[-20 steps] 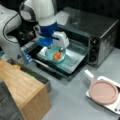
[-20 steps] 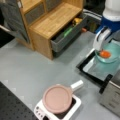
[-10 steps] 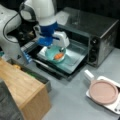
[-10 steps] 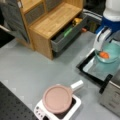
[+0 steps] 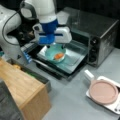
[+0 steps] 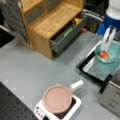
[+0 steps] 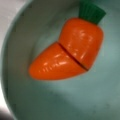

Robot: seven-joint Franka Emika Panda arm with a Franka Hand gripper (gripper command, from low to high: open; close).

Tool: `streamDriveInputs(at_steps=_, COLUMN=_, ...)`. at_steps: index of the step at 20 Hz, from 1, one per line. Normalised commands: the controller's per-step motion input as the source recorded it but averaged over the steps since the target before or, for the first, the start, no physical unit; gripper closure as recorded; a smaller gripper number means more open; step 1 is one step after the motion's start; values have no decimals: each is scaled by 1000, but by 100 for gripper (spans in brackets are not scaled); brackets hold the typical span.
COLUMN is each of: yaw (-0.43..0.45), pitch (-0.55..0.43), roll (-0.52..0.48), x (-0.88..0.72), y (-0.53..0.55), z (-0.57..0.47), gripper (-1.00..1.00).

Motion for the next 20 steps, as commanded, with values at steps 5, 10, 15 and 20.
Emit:
streamDriveInputs(at_steps=5, yaw=440, pitch=-15, roll=168, x=134, y=-158, z=43, gripper=-100)
streamDriveInputs(at_steps=10, yaw=379, pitch=115, roll=83, x=294, y=-256, z=-8, gripper=-100)
streamDriveInputs(at_steps=15, yaw=358, pitch=154, roll=-79, x=422, y=-296, z=53, gripper=-100)
streamDriveInputs(at_steps=20, yaw=567, pitch=149, roll=-58, x=336, y=-159, z=138, gripper=-100)
